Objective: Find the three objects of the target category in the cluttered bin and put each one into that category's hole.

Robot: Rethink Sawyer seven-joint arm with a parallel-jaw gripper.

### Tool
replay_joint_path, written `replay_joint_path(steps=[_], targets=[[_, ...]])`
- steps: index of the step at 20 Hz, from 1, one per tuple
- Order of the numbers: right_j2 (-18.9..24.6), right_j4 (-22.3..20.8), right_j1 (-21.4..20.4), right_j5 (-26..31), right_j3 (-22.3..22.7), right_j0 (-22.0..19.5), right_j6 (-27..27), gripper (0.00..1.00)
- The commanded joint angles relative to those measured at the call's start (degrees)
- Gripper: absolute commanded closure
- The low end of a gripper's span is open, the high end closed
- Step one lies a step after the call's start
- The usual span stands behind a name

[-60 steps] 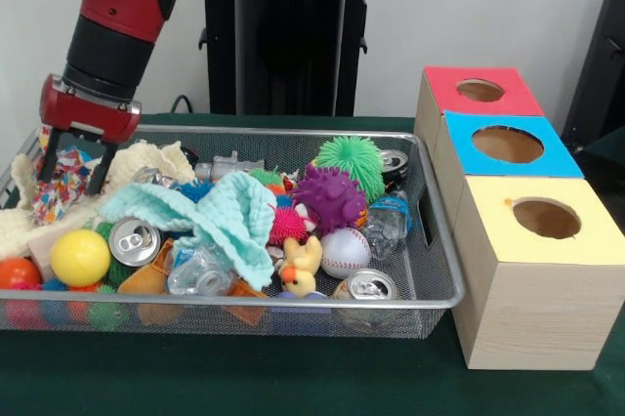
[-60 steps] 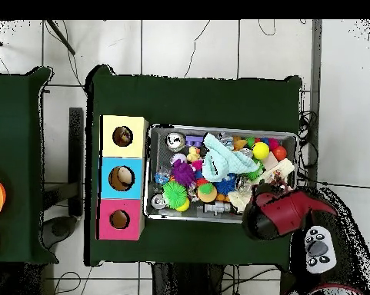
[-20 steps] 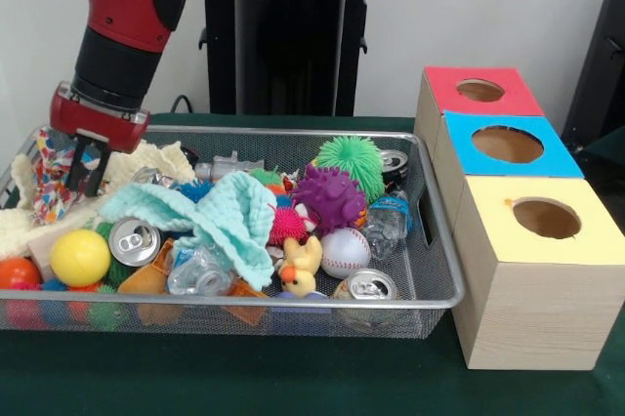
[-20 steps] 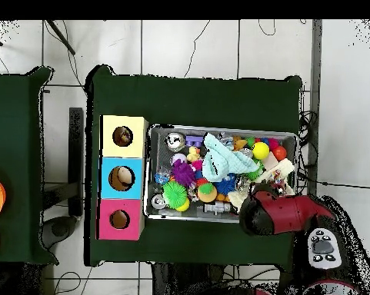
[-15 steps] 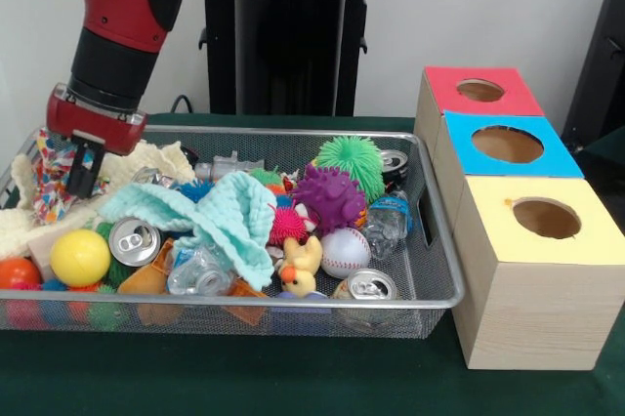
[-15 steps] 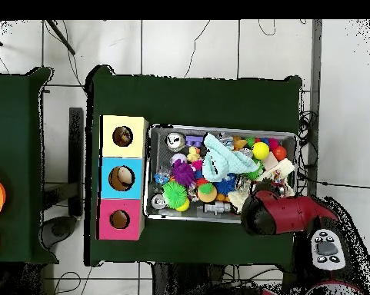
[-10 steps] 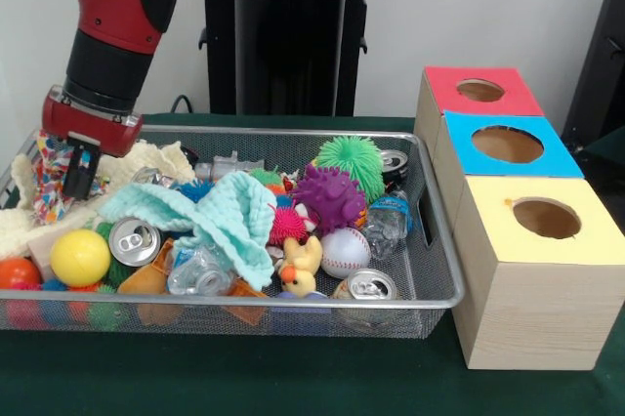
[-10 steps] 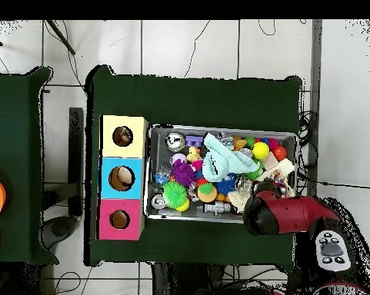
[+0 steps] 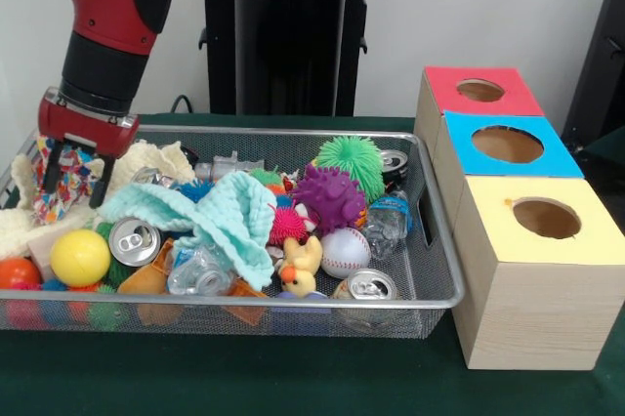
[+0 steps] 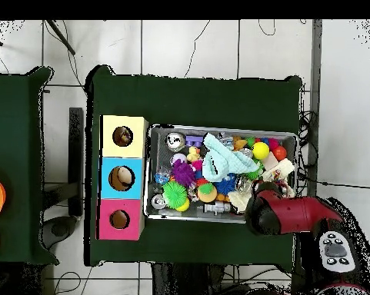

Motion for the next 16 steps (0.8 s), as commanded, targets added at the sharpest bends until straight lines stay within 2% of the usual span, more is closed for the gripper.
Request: replay_joint_path(steps=[1,10,16], targets=[[6.32,2.3,0.0,2.74,1.81,-0.86,2.89,0.0],[2.78,4.27,0.02,4.73,2.58,0.84,5.05,0.0],[1.53,3.9,-1.45,4.93,6.28,-1.65,4.17,0.0]])
